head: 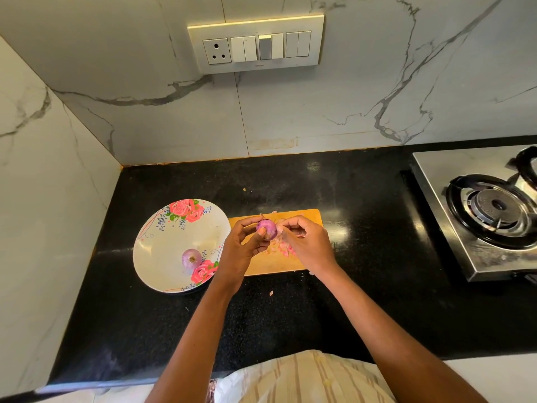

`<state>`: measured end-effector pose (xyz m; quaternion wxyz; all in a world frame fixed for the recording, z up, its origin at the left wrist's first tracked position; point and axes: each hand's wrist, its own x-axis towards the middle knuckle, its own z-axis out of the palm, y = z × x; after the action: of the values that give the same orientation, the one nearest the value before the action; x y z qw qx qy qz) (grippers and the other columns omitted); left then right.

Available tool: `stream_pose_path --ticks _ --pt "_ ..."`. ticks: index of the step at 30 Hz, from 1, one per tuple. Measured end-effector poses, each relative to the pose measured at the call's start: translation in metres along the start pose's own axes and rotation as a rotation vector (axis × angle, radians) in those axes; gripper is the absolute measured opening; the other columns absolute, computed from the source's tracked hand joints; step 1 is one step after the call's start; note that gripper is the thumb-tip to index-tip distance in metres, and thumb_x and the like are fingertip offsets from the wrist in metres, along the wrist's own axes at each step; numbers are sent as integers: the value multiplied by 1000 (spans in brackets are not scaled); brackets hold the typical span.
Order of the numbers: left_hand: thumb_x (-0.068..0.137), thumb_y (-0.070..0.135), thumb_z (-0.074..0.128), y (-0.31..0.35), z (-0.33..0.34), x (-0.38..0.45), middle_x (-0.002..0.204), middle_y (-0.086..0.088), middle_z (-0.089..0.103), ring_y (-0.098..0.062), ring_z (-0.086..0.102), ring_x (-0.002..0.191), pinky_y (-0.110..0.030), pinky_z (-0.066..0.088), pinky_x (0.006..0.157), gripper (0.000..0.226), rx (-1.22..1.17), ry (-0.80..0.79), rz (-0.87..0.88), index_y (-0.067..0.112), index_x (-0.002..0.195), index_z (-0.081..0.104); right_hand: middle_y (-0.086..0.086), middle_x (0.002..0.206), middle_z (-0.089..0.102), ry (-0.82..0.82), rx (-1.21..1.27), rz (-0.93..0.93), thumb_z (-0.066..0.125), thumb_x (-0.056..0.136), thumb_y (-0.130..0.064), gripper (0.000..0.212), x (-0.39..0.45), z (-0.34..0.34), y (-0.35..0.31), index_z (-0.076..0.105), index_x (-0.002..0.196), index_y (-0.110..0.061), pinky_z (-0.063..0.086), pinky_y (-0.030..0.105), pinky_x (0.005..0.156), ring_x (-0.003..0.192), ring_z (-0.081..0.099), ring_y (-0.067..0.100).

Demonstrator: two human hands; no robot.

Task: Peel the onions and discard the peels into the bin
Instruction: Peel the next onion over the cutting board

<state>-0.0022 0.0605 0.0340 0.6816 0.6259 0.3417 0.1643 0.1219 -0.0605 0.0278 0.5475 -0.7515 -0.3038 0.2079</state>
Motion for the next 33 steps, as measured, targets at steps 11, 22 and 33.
stream_pose_path --ticks 11,22,33 --pt "100 34 59 -2 0 0 123 -6 68 -22 74 100 -32 59 91 35 -52 0 -25 21 132 57 -15 109 71 -55 40 61 72 94 -27 22 4 -8 2 72 115 -22 53 12 84 101 66 -5" --pt "100 31 60 -1 0 0 119 -10 71 -27 73 101 -34 59 91 34 -85 -12 -63 18 131 58 -10 95 75 -22 44 -9 75 92 -17 13 1 -2 -3 79 104 -13 51 10 78 90 68 -3" --pt "100 30 60 -2 5 -5 117 -7 72 -25 73 100 -33 59 91 36 -116 -35 -65 18 134 57 -3 103 75 8 119 87 70 93 -4 19 1 -1 4 75 110 -10 57 18 82 95 70 4"
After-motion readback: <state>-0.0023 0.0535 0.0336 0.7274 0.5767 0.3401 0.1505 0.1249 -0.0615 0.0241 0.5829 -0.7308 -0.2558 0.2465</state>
